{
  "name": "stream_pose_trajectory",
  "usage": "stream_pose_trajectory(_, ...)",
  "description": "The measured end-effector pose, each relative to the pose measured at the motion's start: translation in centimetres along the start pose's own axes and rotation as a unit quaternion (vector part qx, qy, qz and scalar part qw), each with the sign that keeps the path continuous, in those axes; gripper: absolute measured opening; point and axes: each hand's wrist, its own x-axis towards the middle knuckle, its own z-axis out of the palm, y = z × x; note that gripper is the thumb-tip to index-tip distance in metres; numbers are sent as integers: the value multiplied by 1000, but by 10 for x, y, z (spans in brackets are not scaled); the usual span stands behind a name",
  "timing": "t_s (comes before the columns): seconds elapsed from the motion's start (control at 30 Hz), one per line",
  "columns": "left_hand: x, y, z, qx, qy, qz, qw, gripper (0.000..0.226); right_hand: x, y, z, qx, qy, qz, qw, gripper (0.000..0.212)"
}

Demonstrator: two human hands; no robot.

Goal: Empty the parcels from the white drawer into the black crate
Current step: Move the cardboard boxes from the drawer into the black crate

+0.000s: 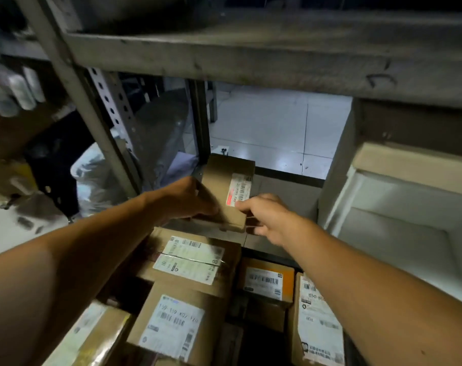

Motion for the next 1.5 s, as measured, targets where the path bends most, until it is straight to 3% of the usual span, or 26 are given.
stream_pose_trajectory(0.1,-46,7,-1,-22,24,-10,999,10,-52,-17,-4,-81,-38,-9,996,36)
stream_pose_trajectory(0.2,-89,18,2,-100,75,-26,992,18,-101,-33,-11,-109,-69,-30,991,35)
stream_pose_trajectory(0.33,-132,37,4,-159,142,21,977,36,-152,-48,-27,-136,-65,-66,986,33)
stream_pose_trajectory(0.57,-176,54,30,-233,161,66,957,52,-206,-45,-50,-131,-54,-82,986,34)
stream_pose_trajectory(0.8,-190,66,52,-287,131,108,943,64,-213,-32,-49,-26,-70,-99,992,38)
stream_pose_trajectory(0.97,-191,72,50,-340,66,106,932,77,-212,-35,-45,39,-116,-127,984,22)
stream_pose_trajectory(1.1,-189,67,51,-392,26,122,911,69,-204,-30,-39,2,-66,-120,991,18)
stream_pose_trajectory(1.23,-187,61,50,-397,-6,132,908,58,-201,-28,-43,-19,-73,-95,993,32)
stream_pose_trajectory(1.5,-182,57,49,-418,117,80,897,32,-196,-32,-47,41,-62,-106,992,18)
